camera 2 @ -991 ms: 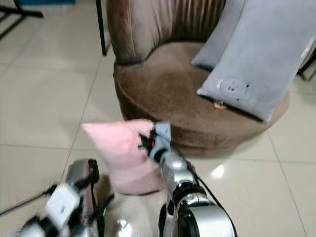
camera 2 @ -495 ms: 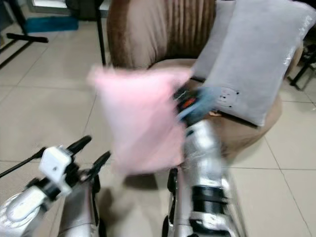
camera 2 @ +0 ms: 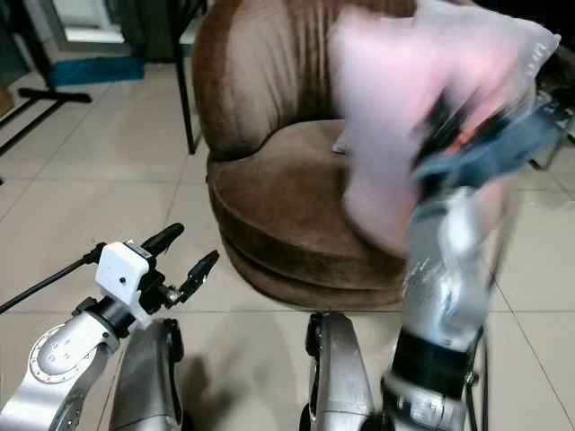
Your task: Move the pillow to the sofa from floor
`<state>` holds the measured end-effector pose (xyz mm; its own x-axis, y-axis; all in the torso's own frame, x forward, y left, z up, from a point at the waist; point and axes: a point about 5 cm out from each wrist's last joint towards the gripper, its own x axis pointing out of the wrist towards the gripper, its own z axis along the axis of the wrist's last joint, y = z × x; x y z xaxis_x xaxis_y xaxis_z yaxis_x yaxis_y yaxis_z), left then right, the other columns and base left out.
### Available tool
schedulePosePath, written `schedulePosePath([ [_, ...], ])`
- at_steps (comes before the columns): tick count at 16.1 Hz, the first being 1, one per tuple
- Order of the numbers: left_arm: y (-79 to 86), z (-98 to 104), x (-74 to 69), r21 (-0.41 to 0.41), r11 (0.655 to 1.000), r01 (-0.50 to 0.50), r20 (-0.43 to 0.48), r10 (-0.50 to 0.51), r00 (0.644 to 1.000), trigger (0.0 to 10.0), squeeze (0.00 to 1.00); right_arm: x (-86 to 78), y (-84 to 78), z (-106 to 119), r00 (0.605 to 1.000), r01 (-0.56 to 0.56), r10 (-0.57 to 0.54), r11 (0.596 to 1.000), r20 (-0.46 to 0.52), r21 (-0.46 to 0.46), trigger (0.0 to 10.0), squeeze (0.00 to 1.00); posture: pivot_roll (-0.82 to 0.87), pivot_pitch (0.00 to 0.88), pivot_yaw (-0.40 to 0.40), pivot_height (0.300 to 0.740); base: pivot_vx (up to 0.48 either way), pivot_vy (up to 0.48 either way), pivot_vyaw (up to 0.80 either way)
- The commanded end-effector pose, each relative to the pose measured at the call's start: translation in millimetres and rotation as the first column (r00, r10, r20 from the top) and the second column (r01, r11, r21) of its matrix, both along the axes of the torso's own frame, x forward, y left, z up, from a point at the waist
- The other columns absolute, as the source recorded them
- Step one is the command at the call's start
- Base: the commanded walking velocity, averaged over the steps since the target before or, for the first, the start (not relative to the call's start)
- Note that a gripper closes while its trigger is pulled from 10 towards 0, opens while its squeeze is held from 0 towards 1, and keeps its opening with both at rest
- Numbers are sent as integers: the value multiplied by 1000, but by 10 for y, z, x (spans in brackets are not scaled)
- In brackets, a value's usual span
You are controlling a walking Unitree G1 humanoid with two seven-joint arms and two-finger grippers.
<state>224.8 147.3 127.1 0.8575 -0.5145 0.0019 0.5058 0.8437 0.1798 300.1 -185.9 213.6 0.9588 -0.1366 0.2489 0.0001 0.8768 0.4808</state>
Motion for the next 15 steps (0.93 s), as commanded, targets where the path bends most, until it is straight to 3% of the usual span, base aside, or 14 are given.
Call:
schedulePosePath([
  [1, -15, -34, 4, 6, 1000, -7, -14, 7, 1000, 10000, 0, 26, 160, -287, 987, -77, 76, 997, -141, -1, 10000, 0, 20, 0, -31, 470, 0, 0, 0],
  [3, -1, -35, 10, 5, 1000, -20, -9, 20, 1000, 10000, 0, -11, 215, -498, 968, -95, 93, 995, -232, 2, 10000, 0, 26, 0, -37, 470, 0, 0, 0],
  [4, 7, -32, 17, 6, 1000, -24, -4, 24, 1000, 10000, 0, -27, 223, -492, 972, -94, 99, 995, -211, 36, 10000, 0, 24, 0, -36, 480, 0, 0, 0],
  [10, -16, -29, 74, -10, 999, -47, 13, 47, 999, 10000, 0, -48, 222, -528, 965, -110, 109, 994, -238, 10, 10000, 0, 12, 0, -37, 535, 0, 0, 0],
  [13, -24, -31, 81, -23, 997, -76, 22, 77, 997, 10000, 0, -79, 182, -481, 976, -60, 50, 997, -211, -44, 10000, 0, 24, 0, -50, 565, 0, 0, 0],
  [15, -14, -31, 78, -24, 995, -93, 24, 94, 995, 10000, 0, -90, 215, -416, 980, -101, 92, 994, -179, -44, 10000, 0, 29, 0, -55, 580, 0, 0, 0],
])
